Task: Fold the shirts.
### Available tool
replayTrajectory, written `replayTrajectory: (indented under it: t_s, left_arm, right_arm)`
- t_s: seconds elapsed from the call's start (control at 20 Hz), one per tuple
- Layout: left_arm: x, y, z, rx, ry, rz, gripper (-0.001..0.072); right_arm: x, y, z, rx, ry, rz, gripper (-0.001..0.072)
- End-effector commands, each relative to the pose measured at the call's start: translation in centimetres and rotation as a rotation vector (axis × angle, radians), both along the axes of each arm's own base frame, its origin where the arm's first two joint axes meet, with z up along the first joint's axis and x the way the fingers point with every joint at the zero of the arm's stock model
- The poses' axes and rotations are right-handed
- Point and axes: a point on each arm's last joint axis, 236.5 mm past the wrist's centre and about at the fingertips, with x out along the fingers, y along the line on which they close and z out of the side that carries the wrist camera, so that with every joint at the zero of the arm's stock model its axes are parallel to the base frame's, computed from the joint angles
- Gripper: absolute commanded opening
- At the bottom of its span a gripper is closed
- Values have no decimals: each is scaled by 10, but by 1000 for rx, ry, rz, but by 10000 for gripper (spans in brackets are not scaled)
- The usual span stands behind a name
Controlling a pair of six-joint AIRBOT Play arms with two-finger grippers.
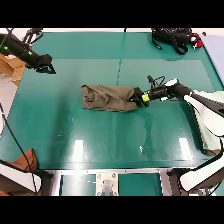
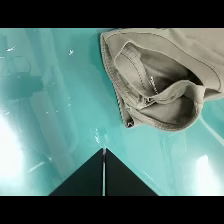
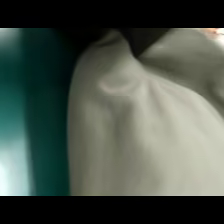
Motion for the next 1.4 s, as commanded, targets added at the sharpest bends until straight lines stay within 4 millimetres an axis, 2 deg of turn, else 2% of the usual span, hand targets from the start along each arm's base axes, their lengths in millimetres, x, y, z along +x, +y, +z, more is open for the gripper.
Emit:
replayTrajectory:
  t_s: [0.0,0.1,0.2,0.25,0.35,0.45,0.55,0.65,0.75,0.85,0.95,1.0,1.2,1.35]
  left_arm:
    - [-2,0,0,0,6,-4,21]
    - [-4,-1,0,-1,13,-8,21]
    - [-5,-1,0,-2,20,-11,21]
    - [-6,-1,0,-2,21,-12,21]
    - [-6,-1,0,-2,21,-12,21]
    - [-5,-1,0,-2,21,-11,21]
    - [-5,-1,0,-4,21,-8,21]
    - [-5,-4,1,-18,21,-4,21]
    - [-5,-9,4,-40,18,-10,21]
    - [-4,-14,6,-63,10,-13,21]
    - [-4,-18,9,-81,7,-19,21]
    - [-4,-19,10,-90,7,-20,21]
    - [-4,-22,11,-102,7,-26,21]
    - [-8,-23,11,-102,18,-36,21]
  right_arm:
    - [25,28,42,140,-108,-21,18]
    - [52,18,102,156,-255,-26,17]
    - [79,-11,184,155,-438,-81,17]
    - [89,-36,227,137,-526,-126,16]
    - [97,-96,294,67,-641,-229,17]
    - [90,-167,327,-42,-649,-340,17]
    - [75,-244,334,-172,-611,-455,17]
    - [55,-316,331,-262,-560,-583,16]
    - [32,-376,322,-325,-511,-694,16]
    - [2,-422,305,-390,-407,-793,16]
    - [-32,-452,290,-468,-290,-863,15]
    - [-48,-460,289,-506,-258,-882,15]
    - [-104,-470,289,-635,-119,-924,15]
    - [-148,-472,272,-735,36,-942,15]
